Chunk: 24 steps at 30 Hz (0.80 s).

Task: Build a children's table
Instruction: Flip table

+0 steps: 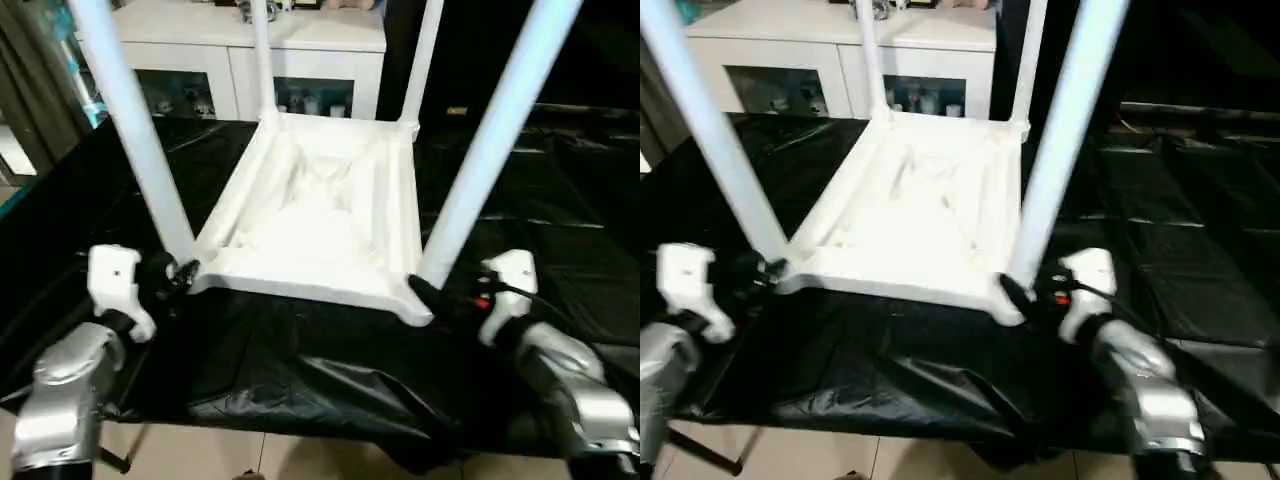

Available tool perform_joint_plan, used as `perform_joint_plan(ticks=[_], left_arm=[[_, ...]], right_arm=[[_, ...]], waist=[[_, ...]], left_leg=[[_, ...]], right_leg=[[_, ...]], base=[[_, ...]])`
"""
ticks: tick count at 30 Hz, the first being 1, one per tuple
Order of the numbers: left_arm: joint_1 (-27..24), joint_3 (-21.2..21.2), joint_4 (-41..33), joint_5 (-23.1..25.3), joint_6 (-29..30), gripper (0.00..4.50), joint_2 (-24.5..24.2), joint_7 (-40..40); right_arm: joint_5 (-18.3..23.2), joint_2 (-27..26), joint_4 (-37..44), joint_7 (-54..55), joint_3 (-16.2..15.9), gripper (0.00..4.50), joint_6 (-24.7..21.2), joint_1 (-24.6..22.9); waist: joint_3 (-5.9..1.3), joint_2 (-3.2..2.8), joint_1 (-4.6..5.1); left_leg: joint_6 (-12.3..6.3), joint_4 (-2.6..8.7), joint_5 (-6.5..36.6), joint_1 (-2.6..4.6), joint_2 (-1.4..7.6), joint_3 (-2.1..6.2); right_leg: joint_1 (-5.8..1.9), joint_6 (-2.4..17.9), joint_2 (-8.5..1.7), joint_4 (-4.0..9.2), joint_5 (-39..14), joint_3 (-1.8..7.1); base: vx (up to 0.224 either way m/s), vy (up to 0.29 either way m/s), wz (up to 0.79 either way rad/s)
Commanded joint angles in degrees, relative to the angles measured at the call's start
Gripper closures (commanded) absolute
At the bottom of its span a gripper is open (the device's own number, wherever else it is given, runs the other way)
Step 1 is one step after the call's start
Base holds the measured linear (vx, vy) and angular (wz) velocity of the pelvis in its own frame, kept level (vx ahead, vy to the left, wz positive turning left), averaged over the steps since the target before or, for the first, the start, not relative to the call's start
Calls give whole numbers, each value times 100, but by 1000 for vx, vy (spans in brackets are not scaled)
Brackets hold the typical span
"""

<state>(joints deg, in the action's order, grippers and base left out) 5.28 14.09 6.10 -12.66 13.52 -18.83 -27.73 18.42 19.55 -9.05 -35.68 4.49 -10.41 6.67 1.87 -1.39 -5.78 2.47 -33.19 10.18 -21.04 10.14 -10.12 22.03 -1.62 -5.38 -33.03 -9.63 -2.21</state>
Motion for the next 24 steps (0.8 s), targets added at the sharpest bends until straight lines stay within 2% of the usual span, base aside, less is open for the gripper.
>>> perform_joint_plan(ticks=[1, 3, 4, 6, 7, 8, 11, 13, 15, 17, 19, 23, 24], left_arm=[[197, -48, 155, 91, -50, 212, 42, 203], [356, 114, 258, 70, -161, 212, 118, 464], [313, 144, 173, 26, -86, 212, 95, 442], [210, 135, 35, -15, 27, 212, 40, 356], [78, 109, -123, -87, 138, 212, 8, 231], [78, 109, -123, -87, 138, 212, 8, 231], [-175, 82, -345, -197, 229, 212, -87, 54], [-151, 105, -279, -181, 176, 212, -94, 106], [34, 119, -62, -158, 70, 212, -36, 215], [140, 81, 6, -159, 46, 212, 8, 240], [371, -6, 137, -175, 16, 212, 148, 294], [590, -238, 427, -31, -130, 212, 306, 417], [646, -270, 549, 36, -199, 212, 335, 479]], right_arm=[[67, 94, 95, -76, 156, 0, 30, -31], [29, 195, -25, -2, 293, 0, 98, -18], [-17, 265, -116, 21, 346, 0, 161, -12], [-55, 344, -208, 31, 402, 0, 232, -10], [-16, 383, -228, 34, 472, 0, 226, -11], [-16, 383, -228, 34, 472, 0, 226, -11], [-21, 516, -195, 58, 603, 0, 224, -70], [4, 581, -159, 27, 664, 0, 217, -118], [120, 670, 5, -158, 700, 0, 187, -264], [210, 712, 103, -284, 677, 0, 163, -345], [389, 823, 438, -647, 590, 0, 26, -607], [595, 1066, 1041, -1112, 499, 0, -224, -1147], [652, 1134, 1153, -1188, 526, 0, -299, -1279]], waist=[[-248, -43, 34], [-256, -23, 36], [-250, -54, 47], [-252, -35, 54], [-254, -75, 71], [-251, -58, 87], [-247, -55, 104], [-241, -24, 120], [-230, -26, 99], [-221, -15, 102], [-218, -18, 86], [-222, 7, 59], [-224, -52, 61]], left_leg=[[173, 499, 2367, 76, 226, 115], [156, 487, 2362, 90, 220, 111], [174, 492, 2351, 85, 228, 109], [154, 485, 2350, 76, 226, 106], [154, 490, 2334, 65, 235, 115], [143, 491, 2311, 51, 234, 114], [63, 479, 2234, 45, 230, 101], [21, 470, 2235, 51, 218, 87], [15, 463, 2308, 84, 221, 78], [6, 474, 2328, 65, 215, 90], [-2, 473, 2409, 91, 232, 94], [-58, 485, 2298, 43, 239, 116], [-46, 485, 2302, 51, 242, 120]], right_leg=[[-84, 711, -207, 425, -2121, 143], [-80, 726, -203, 431, -2076, 139], [-81, 769, -208, 437, -2035, 138], [-82, 809, -202, 420, -1997, 134], [-95, 852, -212, 407, -1922, 136], [-105, 870, -206, 409, -1884, 133], [-112, 938, -196, 403, -1779, 134], [-106, 902, -185, 419, -1910, 133], [-80, 851, -184, 442, -2093, 139], [-92, 793, -193, 452, -2231, 131], [-70, 734, -195, 481, -2358, 135], [-112, 635, -212, 472, -2301, 136], [-99, 640, -218, 477, -2316, 138]], base=[[0, 0, 0], [0, 0, 0], [0, 0, 0], [0, 0, 0], [0, 0, 0], [0, 0, 0], [0, 0, 0], [0, 0, 0], [0, 0, 0], [0, 0, 0], [0, 0, 0], [0, 0, 0], [0, 0, 0]])
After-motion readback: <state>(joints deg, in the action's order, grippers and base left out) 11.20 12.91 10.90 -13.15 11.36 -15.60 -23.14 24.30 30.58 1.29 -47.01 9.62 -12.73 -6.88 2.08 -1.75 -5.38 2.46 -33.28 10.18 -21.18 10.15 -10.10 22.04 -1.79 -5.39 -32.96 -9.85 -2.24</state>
